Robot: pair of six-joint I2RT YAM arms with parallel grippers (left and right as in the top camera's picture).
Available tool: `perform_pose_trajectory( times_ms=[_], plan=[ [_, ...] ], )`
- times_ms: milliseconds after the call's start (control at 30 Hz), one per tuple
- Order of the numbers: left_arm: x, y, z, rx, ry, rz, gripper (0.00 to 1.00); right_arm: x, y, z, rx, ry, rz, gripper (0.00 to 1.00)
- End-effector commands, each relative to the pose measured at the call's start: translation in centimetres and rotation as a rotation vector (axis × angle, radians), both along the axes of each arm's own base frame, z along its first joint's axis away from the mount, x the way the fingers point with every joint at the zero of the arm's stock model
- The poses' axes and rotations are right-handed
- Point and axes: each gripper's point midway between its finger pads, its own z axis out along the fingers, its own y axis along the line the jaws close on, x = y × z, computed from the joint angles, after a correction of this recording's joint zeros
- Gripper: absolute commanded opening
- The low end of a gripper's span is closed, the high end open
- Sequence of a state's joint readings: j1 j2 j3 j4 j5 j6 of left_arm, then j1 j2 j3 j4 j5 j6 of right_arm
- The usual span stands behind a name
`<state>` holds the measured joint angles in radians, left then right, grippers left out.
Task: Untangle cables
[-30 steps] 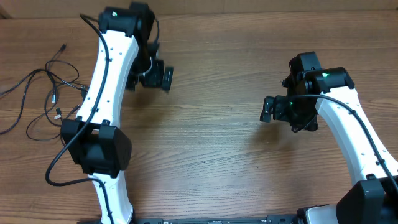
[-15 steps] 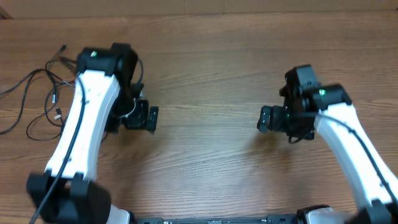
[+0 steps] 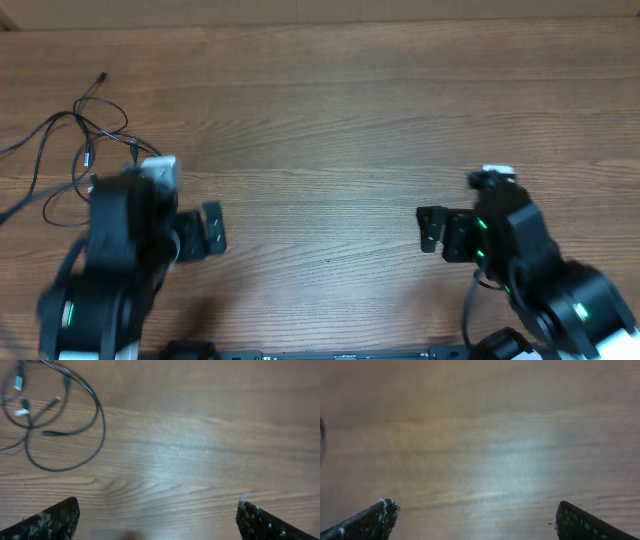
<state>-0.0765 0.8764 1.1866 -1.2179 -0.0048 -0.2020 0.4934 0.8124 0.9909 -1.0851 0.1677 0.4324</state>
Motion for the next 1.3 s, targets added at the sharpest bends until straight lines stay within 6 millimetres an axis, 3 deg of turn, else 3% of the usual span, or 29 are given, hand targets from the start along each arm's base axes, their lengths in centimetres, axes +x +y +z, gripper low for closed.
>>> perform_pose_trajectory(
  times_ms=[0,167,600,1267],
  plan=[
    [-1.6,1.2,2.1,0.005,-0.169,0.067,0.99,0.0,-1.9,1.8,-0.007,-0.110,-0.093,1.00],
    [-2.6,1.2,3.8,-0.007,-0.266,0.067,1.00,-0.1,-2.1,2.1,-0.003,-0.123,-0.099,1.00],
    [-4.0,1.3,2.1,0.003,-0.177,0.066,1.00,-0.1,-2.1,2.1,-0.003,-0.123,-0.099,1.00],
    [-4.1,1.3,2.1,0.004,-0.175,0.066,1.00,-0.5,-3.1,1.6,-0.029,-0.099,-0.125,1.00]
  ],
)
